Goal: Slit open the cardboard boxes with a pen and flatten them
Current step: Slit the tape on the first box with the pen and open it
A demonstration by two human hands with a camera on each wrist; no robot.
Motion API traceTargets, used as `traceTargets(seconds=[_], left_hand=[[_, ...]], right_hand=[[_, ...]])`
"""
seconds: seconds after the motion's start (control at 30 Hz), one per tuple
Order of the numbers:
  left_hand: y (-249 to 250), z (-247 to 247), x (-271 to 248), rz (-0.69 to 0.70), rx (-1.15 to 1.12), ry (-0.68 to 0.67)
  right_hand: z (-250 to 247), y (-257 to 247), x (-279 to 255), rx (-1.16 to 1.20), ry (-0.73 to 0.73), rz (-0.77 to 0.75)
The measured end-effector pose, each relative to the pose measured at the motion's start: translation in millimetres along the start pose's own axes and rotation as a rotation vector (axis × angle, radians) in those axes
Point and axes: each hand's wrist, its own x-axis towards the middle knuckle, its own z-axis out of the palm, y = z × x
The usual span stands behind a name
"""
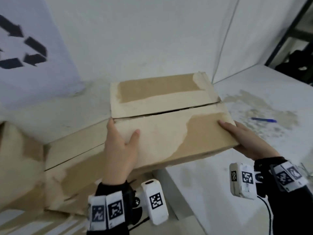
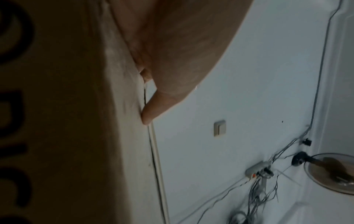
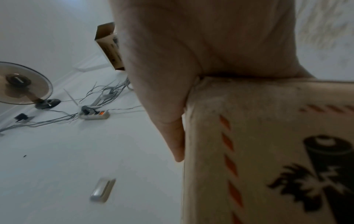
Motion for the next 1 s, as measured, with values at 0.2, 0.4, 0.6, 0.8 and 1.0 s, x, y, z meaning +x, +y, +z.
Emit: traceTargets(seconds=[0.2,0.4,0.6,0.8,1.0], left_hand=[[22.4,156.8,-20.7,-0.114,-0.044,-0.086],[33.3,270.2,-27.1,-0.254,-0.032,-0.060],[31.6,336.8,-17.4,-0.267,0.021,0.014],[27.4,373.1,13.4,-0.226,0.334,0.114],[37.0,371.9,51.7,-0.198,0.443,0.070]], right_hand=[[-144.2,17.3,32.0,-0.063,0.012,0.029],[-235.8,21.1,87.6,-0.100,-0.035,0.101],[-272.2,6.9,147.0,-0.134,-0.073,0.139],[-291.4,29.9,188.8,-0.101,-0.088,0.205],[-283.6,47.3,198.2,-0.027,-0.021,0.143]])
